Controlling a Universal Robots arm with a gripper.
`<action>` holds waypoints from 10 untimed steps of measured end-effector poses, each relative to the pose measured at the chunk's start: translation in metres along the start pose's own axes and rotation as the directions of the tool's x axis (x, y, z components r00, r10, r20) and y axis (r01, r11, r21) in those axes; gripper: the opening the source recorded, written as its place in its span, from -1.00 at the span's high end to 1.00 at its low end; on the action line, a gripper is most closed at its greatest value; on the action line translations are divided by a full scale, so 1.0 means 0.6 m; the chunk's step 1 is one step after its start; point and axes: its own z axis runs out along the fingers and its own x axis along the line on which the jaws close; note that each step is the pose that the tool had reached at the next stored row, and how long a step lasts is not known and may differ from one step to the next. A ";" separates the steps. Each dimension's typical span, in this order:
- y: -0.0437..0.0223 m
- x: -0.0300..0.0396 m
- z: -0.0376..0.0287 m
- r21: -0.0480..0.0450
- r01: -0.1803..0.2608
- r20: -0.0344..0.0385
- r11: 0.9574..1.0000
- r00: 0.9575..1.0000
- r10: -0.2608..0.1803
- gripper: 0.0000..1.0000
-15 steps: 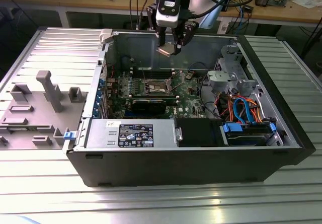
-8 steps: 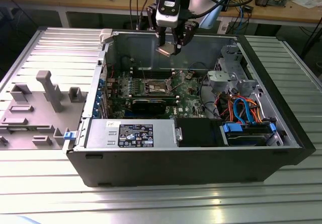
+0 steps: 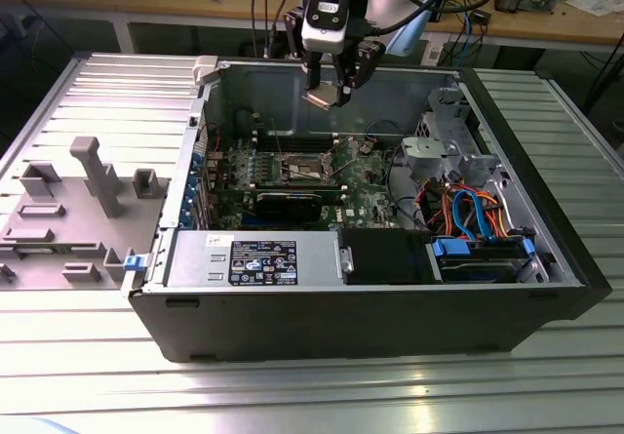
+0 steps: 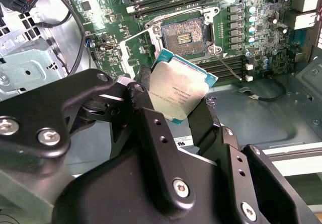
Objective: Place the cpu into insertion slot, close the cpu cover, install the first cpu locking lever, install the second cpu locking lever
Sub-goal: 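Place the cpu into insertion slot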
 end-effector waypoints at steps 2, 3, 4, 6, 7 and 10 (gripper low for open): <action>0.000 0.000 0.000 0.000 -0.001 0.000 1.000 1.000 0.001 -0.08; 0.000 0.000 0.000 0.000 -0.002 0.000 1.000 1.000 0.002 -0.08; 0.000 0.000 0.000 0.000 -0.002 0.000 1.000 1.000 0.002 -0.08; 0.000 0.000 0.000 0.000 -0.003 0.000 1.000 1.000 0.003 -0.08; 0.000 0.000 0.000 0.000 -0.003 0.000 1.000 1.000 0.003 -0.08; 0.000 0.000 0.000 0.000 -0.004 0.000 1.000 1.000 0.004 -0.08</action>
